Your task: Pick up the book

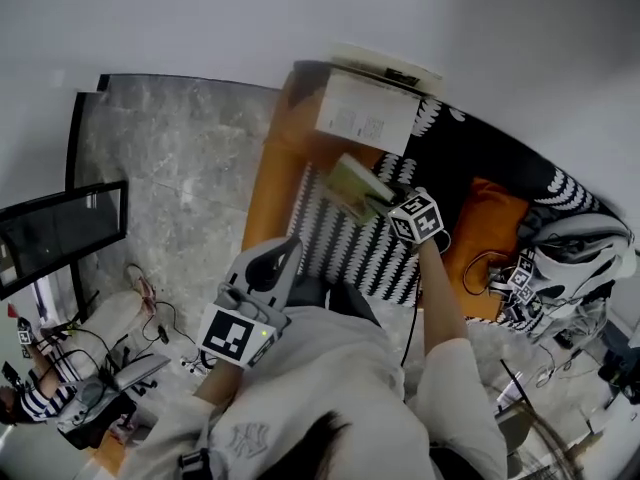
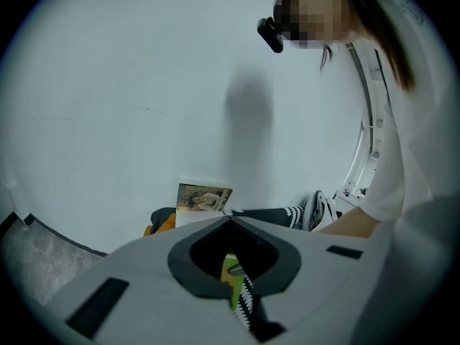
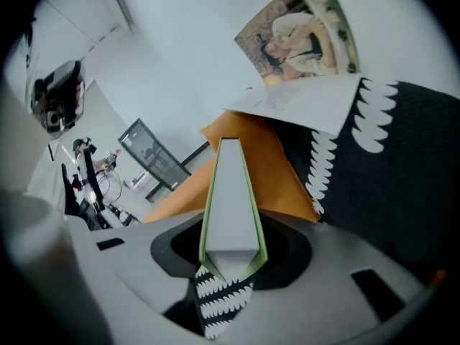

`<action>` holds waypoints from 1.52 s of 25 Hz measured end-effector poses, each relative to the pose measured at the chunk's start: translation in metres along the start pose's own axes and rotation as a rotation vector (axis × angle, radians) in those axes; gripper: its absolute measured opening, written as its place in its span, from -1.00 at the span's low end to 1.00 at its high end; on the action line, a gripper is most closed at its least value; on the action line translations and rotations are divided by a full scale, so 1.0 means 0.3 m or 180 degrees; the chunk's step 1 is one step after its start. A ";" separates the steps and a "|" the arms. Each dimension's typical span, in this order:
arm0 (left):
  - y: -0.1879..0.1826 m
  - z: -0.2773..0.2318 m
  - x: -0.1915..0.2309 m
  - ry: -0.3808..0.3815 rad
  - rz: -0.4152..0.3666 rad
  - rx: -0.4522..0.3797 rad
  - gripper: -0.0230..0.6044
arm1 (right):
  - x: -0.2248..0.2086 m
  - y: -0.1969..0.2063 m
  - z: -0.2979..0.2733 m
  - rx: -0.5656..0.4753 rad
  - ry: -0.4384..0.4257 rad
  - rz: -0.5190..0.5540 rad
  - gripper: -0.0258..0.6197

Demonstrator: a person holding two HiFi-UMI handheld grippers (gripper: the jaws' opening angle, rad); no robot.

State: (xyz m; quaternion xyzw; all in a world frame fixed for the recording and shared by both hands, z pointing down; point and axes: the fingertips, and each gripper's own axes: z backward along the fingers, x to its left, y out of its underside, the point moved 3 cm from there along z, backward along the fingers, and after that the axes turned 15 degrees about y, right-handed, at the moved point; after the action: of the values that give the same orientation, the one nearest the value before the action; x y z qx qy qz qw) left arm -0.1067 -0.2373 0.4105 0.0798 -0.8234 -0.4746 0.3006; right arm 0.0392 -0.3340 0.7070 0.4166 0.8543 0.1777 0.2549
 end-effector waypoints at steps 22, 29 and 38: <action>-0.081 0.195 -0.050 -0.0050 -0.0132 -0.0626 -0.90 | 0.049 0.065 0.598 -0.1757 0.0567 -0.3106 -0.45; -0.134 0.227 -0.048 0.0005 -0.0150 -0.0813 -0.90 | 0.128 0.014 0.889 -0.2332 0.0827 -0.3057 -0.45; -0.163 0.250 -0.118 0.0171 -0.0295 -0.0913 -0.90 | 0.312 -0.076 1.164 -0.2760 0.0963 -0.2915 -0.45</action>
State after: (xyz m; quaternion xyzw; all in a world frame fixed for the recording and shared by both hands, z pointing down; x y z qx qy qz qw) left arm -0.1286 -0.1938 0.3275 0.0866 -0.7343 -0.5984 0.3086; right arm 0.1798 -0.2405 0.3867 -0.1602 0.8227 0.4366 0.3268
